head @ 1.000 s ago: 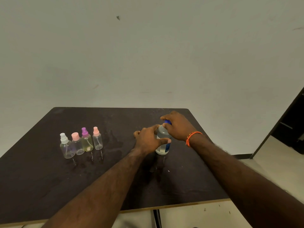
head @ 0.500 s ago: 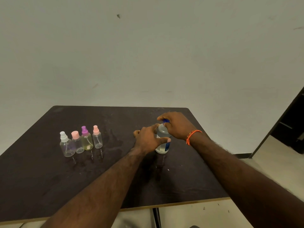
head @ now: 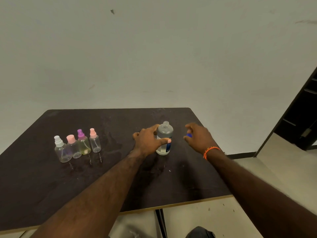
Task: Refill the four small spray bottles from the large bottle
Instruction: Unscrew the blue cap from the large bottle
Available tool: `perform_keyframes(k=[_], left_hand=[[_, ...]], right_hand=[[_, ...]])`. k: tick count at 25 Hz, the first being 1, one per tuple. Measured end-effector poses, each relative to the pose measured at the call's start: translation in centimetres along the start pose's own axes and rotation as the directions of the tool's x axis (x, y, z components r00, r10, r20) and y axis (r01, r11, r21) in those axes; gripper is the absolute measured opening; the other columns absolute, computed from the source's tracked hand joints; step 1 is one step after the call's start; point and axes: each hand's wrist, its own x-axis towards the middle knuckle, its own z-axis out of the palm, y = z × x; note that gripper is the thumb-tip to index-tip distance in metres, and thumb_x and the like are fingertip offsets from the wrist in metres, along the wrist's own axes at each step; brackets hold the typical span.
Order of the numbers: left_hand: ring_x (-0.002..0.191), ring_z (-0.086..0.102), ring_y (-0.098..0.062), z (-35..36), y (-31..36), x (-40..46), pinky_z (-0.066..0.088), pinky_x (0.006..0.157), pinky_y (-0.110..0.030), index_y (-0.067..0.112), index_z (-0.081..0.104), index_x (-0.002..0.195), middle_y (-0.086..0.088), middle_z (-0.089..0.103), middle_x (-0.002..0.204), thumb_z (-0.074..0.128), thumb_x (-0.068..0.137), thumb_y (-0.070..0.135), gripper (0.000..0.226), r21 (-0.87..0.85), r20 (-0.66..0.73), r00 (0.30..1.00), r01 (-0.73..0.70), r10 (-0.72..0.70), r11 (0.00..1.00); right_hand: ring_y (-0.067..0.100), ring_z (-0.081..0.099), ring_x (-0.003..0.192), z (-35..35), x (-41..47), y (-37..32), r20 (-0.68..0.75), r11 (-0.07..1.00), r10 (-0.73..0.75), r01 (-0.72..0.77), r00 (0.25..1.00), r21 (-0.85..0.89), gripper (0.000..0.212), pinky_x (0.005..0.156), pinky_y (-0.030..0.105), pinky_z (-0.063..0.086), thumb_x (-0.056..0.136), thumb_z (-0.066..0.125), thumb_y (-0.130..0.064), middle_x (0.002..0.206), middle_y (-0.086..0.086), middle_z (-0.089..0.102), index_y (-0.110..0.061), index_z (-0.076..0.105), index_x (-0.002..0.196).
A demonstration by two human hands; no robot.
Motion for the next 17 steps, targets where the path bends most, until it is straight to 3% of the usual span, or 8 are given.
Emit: perform_keyframes(k=[4, 9, 17], left_hand=[[0.102, 0.063, -0.005, 0.1, -0.1, 0.2, 0.03, 0.092, -0.043, 0.055, 0.056, 0.12, 0.025, 0.071, 0.097, 0.066, 0.065, 0.084, 0.063, 0.005, 0.008, 1.0, 0.009, -0.009, 1.0], [0.102, 0.063, -0.005, 0.2, -0.3, 0.2, 0.029, 0.093, -0.042, 0.053, 0.055, 0.124, 0.023, 0.072, 0.101, 0.068, 0.07, 0.082, 0.063, 0.0, 0.014, 1.0, -0.007, 0.007, 1.0], [0.104, 0.063, -0.007, 0.5, -0.7, 0.2, 0.031, 0.097, -0.045, 0.054, 0.051, 0.133, 0.021, 0.073, 0.103, 0.068, 0.073, 0.079, 0.068, -0.025, 0.009, 1.0, -0.017, 0.017, 1.0]], right_hand=[[0.023, 0.063, 0.105, 3.1, -1.4, 2.8, 0.113, 0.99, 0.102, -0.09, 0.988, -0.108, 0.051, 0.091, 0.034, 0.05, 0.086, 0.074, -0.025, 0.113, 0.004, 0.067, -0.017, 0.054, 0.132], [0.025, 0.062, 0.107, 4.3, -1.5, 4.4, 0.119, 0.983, 0.167, -0.156, 0.979, -0.096, 0.054, 0.094, 0.036, 0.05, 0.088, 0.074, -0.026, 0.117, 0.006, 0.066, -0.018, 0.05, 0.136], [0.025, 0.057, 0.121, 3.9, -1.6, 4.3, 0.165, 0.974, 0.164, -0.133, 0.973, -0.185, 0.064, 0.102, 0.046, 0.047, 0.085, 0.071, -0.04, 0.133, 0.003, 0.061, -0.023, 0.044, 0.141]])
